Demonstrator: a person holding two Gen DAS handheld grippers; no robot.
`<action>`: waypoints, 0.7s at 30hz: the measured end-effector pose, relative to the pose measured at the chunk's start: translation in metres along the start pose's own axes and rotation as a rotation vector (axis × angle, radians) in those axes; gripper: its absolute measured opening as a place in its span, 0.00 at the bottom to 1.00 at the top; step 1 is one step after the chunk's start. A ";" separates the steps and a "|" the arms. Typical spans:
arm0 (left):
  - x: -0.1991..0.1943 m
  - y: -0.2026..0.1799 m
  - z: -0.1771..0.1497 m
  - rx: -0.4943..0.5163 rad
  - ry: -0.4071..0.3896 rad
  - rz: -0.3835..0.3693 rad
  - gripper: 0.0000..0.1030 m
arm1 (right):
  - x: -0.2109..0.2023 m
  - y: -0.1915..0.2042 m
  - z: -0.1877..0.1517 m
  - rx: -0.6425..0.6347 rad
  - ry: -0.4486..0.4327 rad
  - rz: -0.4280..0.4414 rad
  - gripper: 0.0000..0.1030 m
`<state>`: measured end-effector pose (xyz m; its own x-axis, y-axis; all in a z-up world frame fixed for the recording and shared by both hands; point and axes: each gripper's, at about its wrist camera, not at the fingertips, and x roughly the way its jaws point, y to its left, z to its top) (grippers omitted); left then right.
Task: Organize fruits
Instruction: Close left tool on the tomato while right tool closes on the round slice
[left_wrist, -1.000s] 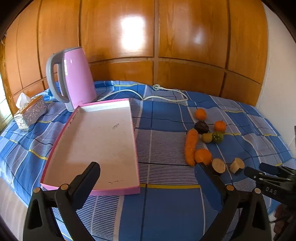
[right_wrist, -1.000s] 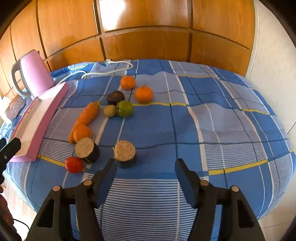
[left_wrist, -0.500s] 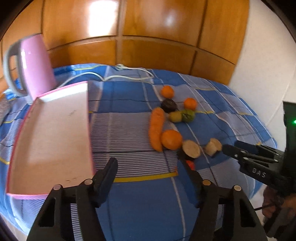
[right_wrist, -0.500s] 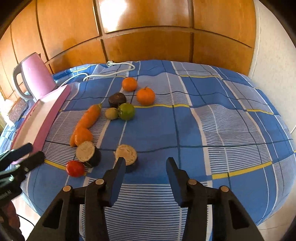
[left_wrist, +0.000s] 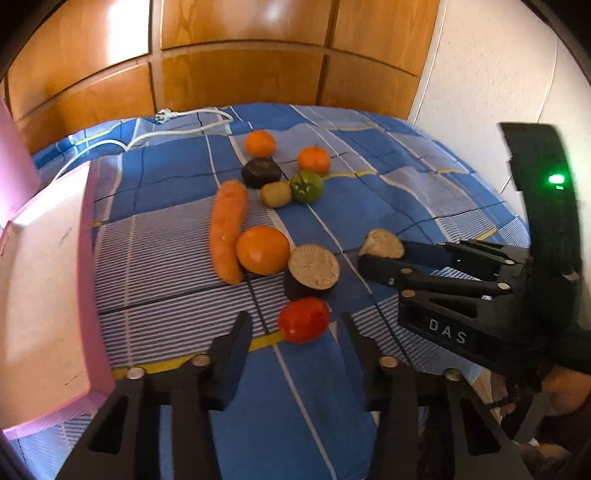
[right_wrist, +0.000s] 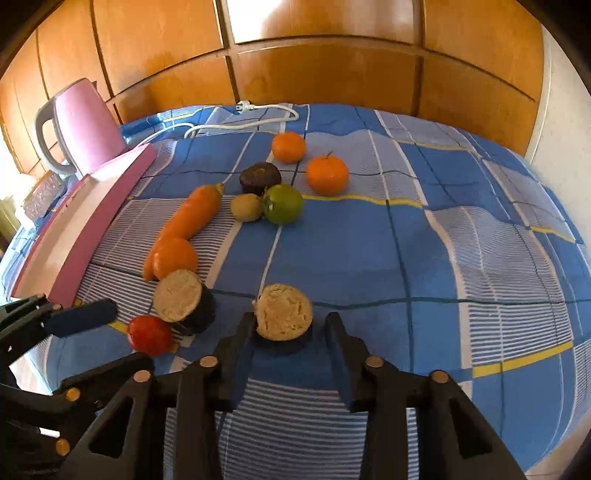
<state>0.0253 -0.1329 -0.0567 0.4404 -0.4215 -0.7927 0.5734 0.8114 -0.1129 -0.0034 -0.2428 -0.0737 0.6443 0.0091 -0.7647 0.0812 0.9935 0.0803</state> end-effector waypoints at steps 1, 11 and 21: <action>0.005 0.000 0.001 -0.004 0.009 0.003 0.42 | 0.000 0.000 0.000 -0.006 -0.005 -0.010 0.32; 0.013 0.001 -0.002 -0.017 -0.041 0.054 0.28 | 0.002 0.003 -0.005 -0.035 -0.032 -0.025 0.33; -0.001 0.011 -0.013 -0.060 -0.068 0.052 0.28 | -0.002 0.011 -0.009 -0.074 -0.050 -0.084 0.30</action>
<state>0.0224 -0.1181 -0.0649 0.5153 -0.4030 -0.7564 0.5073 0.8548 -0.1098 -0.0105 -0.2305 -0.0767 0.6752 -0.0781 -0.7335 0.0814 0.9962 -0.0312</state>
